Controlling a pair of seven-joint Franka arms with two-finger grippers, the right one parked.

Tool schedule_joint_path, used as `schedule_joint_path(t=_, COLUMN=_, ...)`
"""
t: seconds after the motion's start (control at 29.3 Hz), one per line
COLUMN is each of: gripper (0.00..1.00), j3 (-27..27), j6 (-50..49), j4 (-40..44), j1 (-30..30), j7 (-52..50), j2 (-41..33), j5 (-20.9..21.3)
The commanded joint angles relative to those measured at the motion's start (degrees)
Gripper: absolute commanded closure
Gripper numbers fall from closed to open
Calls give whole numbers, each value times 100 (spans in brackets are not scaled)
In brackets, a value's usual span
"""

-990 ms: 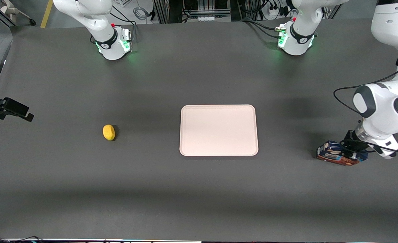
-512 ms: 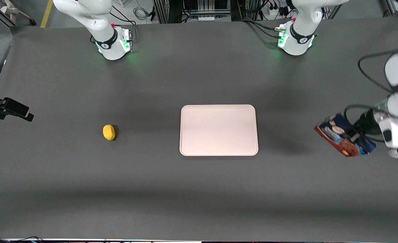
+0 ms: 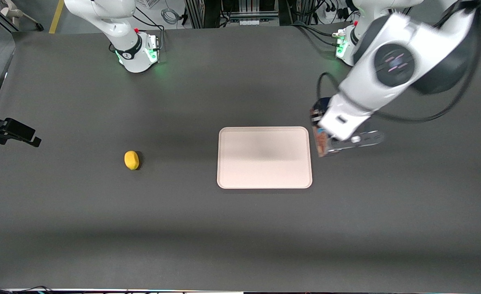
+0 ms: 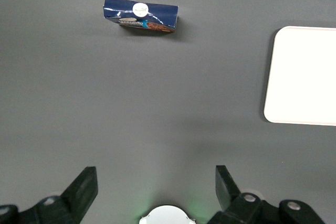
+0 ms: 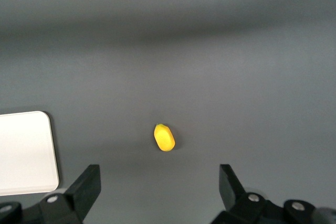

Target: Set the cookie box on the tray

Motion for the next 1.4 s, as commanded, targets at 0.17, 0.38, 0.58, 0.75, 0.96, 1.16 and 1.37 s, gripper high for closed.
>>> schedule_joint_path(t=0.17, gripper=100, j3=13, j6=1199, j4=-440, j1=-234, j7=326, j2=1322, j5=639)
schedule_joint_path(t=0.38, gripper=100, j3=21, j6=2061, j4=-1030, j1=-234, j7=335, j2=1472, j5=665)
schedule_joint_path(t=0.58, gripper=100, j3=39, j6=2299, j4=-1162, j1=-234, j7=335, j2=1560, j5=735)
schedule_joint_path(t=0.75, gripper=77, j3=56, j6=2492, j4=-1232, j1=-234, j7=335, j2=1630, j5=815)
schedule_joint_path(t=0.96, gripper=0, j3=74, j6=2914, j4=-1470, j1=-226, j7=308, j2=1630, j5=850)
schedule_joint_path(t=1.16, gripper=0, j3=83, j6=2827, j4=-1461, j1=-191, j7=326, j2=1586, j5=850)
schedule_joint_path(t=1.37, gripper=0, j3=92, j6=2450, j4=-1382, j1=-164, j7=379, j2=1253, j5=850)
